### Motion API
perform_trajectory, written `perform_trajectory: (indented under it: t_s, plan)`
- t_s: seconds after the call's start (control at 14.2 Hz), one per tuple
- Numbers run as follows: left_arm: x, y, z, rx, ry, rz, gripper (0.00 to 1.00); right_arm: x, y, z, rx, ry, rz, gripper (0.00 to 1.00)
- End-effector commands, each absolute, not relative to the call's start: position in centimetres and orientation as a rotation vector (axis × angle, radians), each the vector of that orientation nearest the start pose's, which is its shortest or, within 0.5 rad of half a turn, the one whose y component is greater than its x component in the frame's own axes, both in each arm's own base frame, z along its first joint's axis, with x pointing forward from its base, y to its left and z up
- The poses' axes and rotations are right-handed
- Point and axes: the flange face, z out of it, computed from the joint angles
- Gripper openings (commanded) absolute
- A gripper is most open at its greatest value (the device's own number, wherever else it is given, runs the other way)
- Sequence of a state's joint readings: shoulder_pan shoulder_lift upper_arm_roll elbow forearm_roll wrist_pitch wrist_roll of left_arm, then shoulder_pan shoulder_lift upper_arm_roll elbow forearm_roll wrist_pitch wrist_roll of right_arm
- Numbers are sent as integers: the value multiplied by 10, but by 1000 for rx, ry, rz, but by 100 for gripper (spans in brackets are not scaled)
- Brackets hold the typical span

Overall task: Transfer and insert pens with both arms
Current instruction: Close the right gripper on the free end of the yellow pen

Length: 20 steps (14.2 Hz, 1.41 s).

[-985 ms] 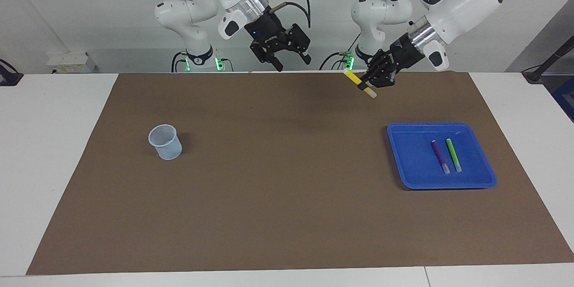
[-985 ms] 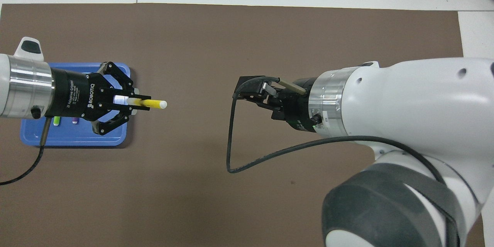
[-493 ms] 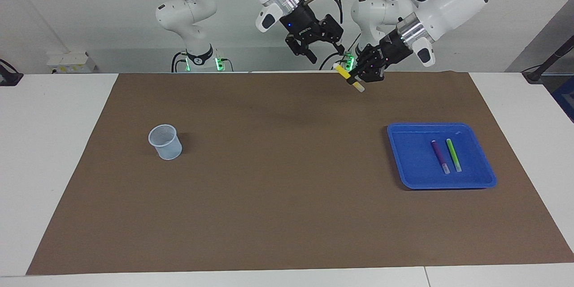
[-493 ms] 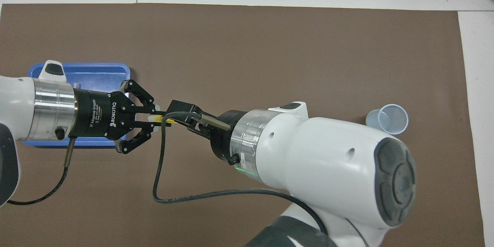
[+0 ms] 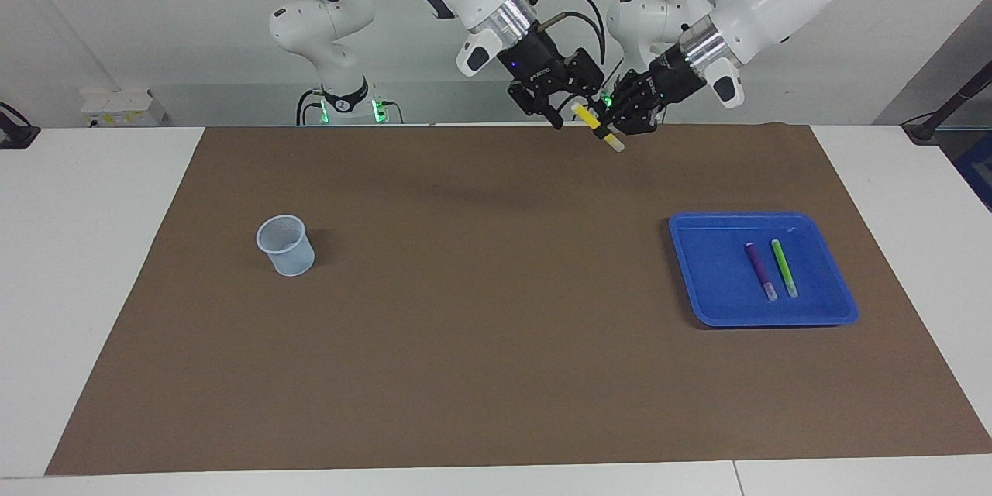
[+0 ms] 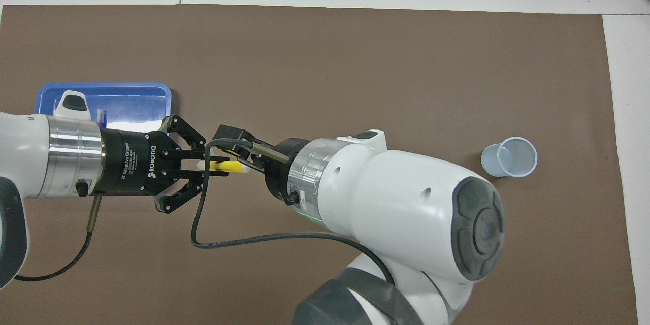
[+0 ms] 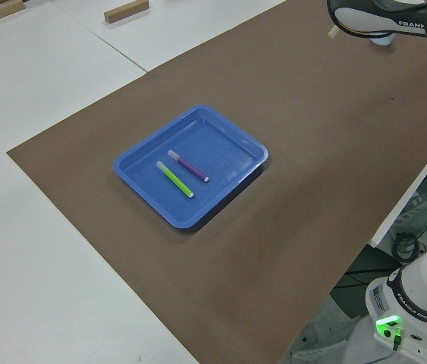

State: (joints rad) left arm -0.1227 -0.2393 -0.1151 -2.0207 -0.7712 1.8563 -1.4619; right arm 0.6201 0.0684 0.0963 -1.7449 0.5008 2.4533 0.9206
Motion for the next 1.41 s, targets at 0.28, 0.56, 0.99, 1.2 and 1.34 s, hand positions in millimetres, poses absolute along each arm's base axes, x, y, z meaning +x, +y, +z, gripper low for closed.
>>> perform_trajectory:
  t_s: [0.28, 0.56, 0.99, 1.2, 1.34]
  plan:
    - [461, -175, 577, 1869, 1689, -660, 0, 467, 423, 599, -2303, 580, -91, 82]
    - [461, -174, 578, 1867, 1692, -659, 0, 461, 424, 596, -2345, 565, -41, 77]
    - [460, -174, 579, 1870, 1691, -662, 0, 461, 424, 594, -2362, 552, -31, 59]
    - [459, -174, 579, 1874, 1688, -664, 0, 461, 423, 594, -2363, 552, -31, 42]
    - [458, -175, 579, 1876, 1687, -666, 0, 463, 421, 594, -2362, 558, -33, 33]
